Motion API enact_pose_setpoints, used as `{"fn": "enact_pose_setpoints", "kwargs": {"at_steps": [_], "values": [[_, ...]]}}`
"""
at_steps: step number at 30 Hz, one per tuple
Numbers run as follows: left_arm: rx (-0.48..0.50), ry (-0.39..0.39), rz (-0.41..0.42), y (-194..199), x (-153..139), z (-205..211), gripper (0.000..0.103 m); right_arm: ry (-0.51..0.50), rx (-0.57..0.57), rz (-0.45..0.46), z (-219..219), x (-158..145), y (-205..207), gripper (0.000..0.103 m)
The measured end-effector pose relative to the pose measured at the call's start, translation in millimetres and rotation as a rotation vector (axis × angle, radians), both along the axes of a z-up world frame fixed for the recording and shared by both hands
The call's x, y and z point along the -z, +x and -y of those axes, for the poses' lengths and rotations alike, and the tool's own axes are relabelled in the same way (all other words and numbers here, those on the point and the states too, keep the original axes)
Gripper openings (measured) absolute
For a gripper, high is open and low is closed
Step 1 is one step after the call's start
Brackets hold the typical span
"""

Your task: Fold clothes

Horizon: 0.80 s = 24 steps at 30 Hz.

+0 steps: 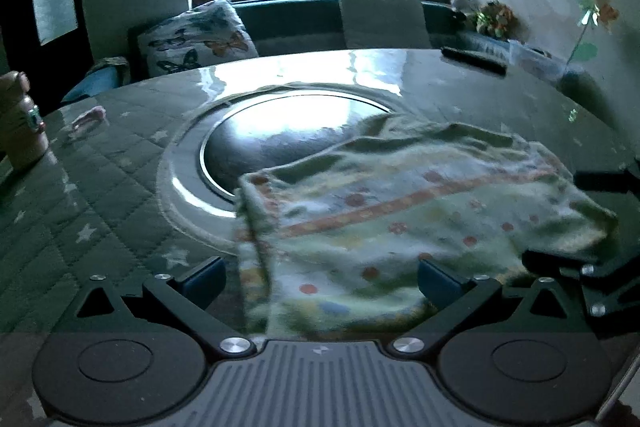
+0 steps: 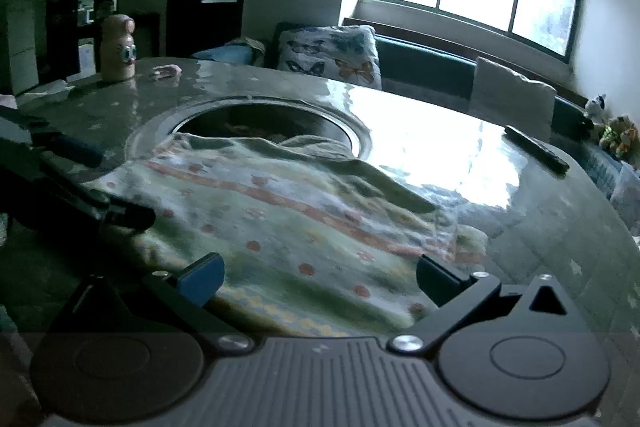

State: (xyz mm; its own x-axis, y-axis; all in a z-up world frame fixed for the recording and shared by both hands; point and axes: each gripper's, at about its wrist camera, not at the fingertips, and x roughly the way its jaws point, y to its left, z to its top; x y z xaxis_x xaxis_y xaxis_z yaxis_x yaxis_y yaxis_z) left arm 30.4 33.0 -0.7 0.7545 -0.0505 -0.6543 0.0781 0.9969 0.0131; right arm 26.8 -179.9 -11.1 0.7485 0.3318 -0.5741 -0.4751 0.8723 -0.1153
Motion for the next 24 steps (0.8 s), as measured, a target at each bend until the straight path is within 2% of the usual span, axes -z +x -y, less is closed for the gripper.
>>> {"fn": "enact_pose_setpoints", "kwargs": {"at_steps": [15,24], "values": [[-0.088,0.006,0.008,-2.7,-5.0,-28.1,0.103,-0.001,-0.162,-0.014,-36.9,-6.7,-14.4,0.101],[-0.162,-0.024,0.034,1.6,-15.9,-54.6,0.102,-0.021,-0.299,-0.025,-68.9,-8.7,-19.5,0.089]]}}
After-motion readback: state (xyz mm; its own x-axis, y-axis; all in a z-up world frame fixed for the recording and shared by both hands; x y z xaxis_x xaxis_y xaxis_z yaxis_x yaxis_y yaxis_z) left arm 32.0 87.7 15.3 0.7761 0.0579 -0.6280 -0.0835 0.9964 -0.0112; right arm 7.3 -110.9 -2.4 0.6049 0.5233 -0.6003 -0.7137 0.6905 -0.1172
